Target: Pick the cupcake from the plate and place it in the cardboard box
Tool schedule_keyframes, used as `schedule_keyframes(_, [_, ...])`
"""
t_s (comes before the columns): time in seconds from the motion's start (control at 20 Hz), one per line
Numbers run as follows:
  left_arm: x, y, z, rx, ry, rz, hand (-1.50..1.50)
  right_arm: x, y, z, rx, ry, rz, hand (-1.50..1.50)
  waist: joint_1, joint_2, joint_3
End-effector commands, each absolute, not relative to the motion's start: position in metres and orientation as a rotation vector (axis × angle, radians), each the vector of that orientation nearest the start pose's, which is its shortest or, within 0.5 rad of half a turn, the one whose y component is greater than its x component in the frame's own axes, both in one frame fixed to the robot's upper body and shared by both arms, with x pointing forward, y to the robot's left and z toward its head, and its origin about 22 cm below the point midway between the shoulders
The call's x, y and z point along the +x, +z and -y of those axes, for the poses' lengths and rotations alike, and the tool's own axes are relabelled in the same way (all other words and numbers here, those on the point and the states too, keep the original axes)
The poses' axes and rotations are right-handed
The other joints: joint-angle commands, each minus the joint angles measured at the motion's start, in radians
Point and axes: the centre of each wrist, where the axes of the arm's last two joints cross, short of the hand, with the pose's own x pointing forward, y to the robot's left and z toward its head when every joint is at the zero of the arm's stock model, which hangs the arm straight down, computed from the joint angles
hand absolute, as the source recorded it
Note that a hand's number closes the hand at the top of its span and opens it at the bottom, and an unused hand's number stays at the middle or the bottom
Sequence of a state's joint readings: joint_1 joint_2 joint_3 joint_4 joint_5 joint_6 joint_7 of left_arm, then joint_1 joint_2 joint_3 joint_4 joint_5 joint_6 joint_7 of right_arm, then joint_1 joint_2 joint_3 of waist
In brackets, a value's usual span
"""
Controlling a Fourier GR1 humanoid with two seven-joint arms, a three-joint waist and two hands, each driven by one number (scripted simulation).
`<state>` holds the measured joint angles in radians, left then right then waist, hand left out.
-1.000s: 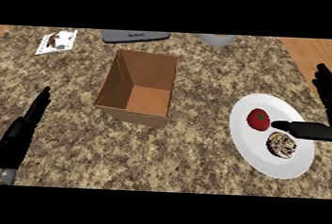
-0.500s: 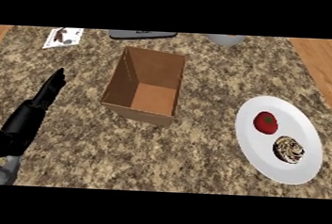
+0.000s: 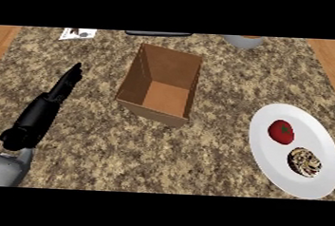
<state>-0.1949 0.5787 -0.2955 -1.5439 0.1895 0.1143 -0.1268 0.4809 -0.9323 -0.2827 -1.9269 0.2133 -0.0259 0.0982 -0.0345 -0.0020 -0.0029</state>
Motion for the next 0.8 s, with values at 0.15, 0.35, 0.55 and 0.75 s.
schedule_keyframes(0.15, [0.284,0.063,-0.27,0.095,-0.519,1.755,0.0,0.16,0.183,0.364,-1.047,0.995,0.957,-1.5,0.038,0.006,0.0])
schedule_keyframes(0.35, [0.284,0.069,-0.262,0.098,-0.535,1.776,0.0,0.159,0.173,0.326,-1.046,0.995,0.86,-1.5,0.051,0.005,0.001])
schedule_keyframes(0.55, [0.295,0.045,-0.271,0.085,-0.541,1.747,0.0,0.168,0.154,0.301,-1.008,0.998,0.789,-1.5,0.047,0.009,0.001])
schedule_keyframes(0.75, [0.297,0.071,-0.265,0.095,-0.527,1.759,0.0,0.182,0.154,0.281,-1.005,0.975,0.746,-1.5,0.046,0.005,0.002])
